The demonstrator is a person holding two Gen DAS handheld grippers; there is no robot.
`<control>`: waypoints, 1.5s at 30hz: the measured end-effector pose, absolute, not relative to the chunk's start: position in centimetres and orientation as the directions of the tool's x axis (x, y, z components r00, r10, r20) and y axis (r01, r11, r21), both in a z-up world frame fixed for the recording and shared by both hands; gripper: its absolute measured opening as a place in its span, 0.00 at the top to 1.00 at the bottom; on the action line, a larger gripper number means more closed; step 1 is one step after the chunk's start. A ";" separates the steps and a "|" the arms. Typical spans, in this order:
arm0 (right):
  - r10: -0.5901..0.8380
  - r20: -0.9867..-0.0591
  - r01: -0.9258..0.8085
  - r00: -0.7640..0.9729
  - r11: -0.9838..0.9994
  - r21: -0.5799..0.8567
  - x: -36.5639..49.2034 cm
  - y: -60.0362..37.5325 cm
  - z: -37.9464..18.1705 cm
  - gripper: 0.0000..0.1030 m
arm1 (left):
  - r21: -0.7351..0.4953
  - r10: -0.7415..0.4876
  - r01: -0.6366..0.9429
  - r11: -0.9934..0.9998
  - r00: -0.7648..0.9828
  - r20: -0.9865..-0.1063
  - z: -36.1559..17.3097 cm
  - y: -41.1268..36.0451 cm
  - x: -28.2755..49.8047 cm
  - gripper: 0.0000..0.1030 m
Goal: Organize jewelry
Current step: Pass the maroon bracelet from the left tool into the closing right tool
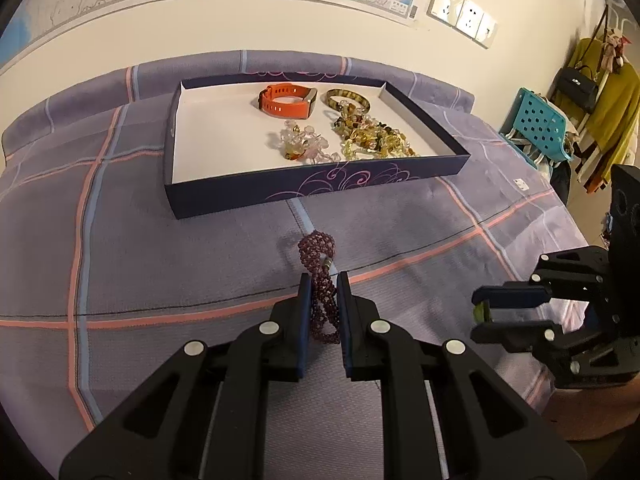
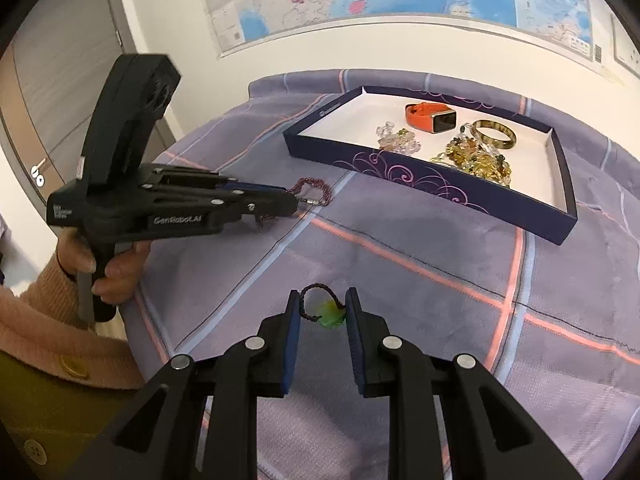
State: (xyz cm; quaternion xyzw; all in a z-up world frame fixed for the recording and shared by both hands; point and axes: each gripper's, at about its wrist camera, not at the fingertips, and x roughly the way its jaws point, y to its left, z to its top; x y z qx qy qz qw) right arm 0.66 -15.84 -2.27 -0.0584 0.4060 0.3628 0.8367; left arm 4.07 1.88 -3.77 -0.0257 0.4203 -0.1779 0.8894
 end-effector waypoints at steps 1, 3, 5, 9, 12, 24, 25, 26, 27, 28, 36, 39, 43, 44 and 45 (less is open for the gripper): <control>0.562 -0.718 -0.650 0.410 0.733 0.203 0.8 -16.0 -2.2 0.80 | -0.196 -0.339 0.295 0.935 0.585 -0.737 -3.7 1.8 4.1 0.87; 0.562 -0.715 -0.644 0.416 0.737 0.205 0.9 -16.1 -2.2 0.80 | -0.197 -0.342 0.297 0.934 0.589 -0.732 -3.4 1.8 4.0 0.87; 0.568 -0.708 -0.637 0.420 0.740 0.216 1.1 -16.3 -2.1 0.80 | -0.197 -0.345 0.301 0.933 0.593 -0.728 -3.1 1.8 3.9 0.87; 0.581 -0.693 -0.625 0.426 0.743 0.239 1.6 -16.7 -1.8 0.80 | -0.195 -0.349 0.307 0.932 0.604 -0.717 -2.5 1.7 3.7 0.87; 0.589 -0.681 -0.618 0.435 0.745 0.250 2.1 -16.8 -1.4 0.80 | -0.203 -0.362 0.316 0.927 0.609 -0.706 -2.0 1.6 3.8 0.87; 0.577 -0.717 -0.623 0.391 0.739 0.255 3.3 -15.5 -2.7 0.79 | -0.252 -0.419 0.351 0.902 0.573 -0.704 -2.8 0.8 4.2 0.87; 0.570 -0.725 -0.628 0.386 0.738 0.247 3.2 -15.2 -3.0 0.77 | -0.258 -0.424 0.353 0.899 0.564 -0.708 -3.1 0.9 4.4 0.87; 0.567 -0.732 -0.631 0.378 0.736 0.244 3.3 -14.9 -3.2 0.73 | -0.262 -0.430 0.358 0.896 0.554 -0.713 -3.4 0.8 4.5 0.86; 0.568 -0.734 -0.633 0.372 0.734 0.246 3.3 -14.7 -3.4 0.63 | -0.258 -0.426 0.358 0.897 0.549 -0.719 -3.7 0.8 4.6 0.85; 0.567 -0.729 -0.632 0.383 0.736 0.240 3.4 -14.6 -3.3 0.60 | -0.248 -0.411 0.347 0.905 0.557 -0.722 -3.9 0.9 4.7 0.76; 0.581 -0.716 -0.667 0.386 0.712 0.218 5.1 -11.8 -2.7 0.46 | -0.292 -0.412 0.292 0.911 0.610 -0.676 -2.7 3.7 4.2 0.61; 0.584 -0.726 -0.687 0.364 0.695 0.214 5.8 -9.8 -3.3 0.45 | -0.285 -0.391 0.268 0.920 0.631 -0.670 -2.2 4.6 3.9 0.61; 0.561 -0.745 -0.702 0.361 0.689 0.179 6.2 -7.9 -3.8 0.53 | -0.274 -0.366 0.243 0.931 0.642 -0.674 -2.1 5.5 3.5 0.58; 0.551 -0.750 -0.707 0.367 0.689 0.160 6.1 -7.5 -3.8 0.59 | -0.275 -0.365 0.241 0.931 0.641 -0.675 -2.1 5.7 3.4 0.57; 0.529 -0.758 -0.704 0.381 0.698 0.134 6.1 -7.3 -3.9 0.67 | -0.273 -0.363 0.240 0.932 0.641 -0.676 -2.2 5.7 3.4 0.57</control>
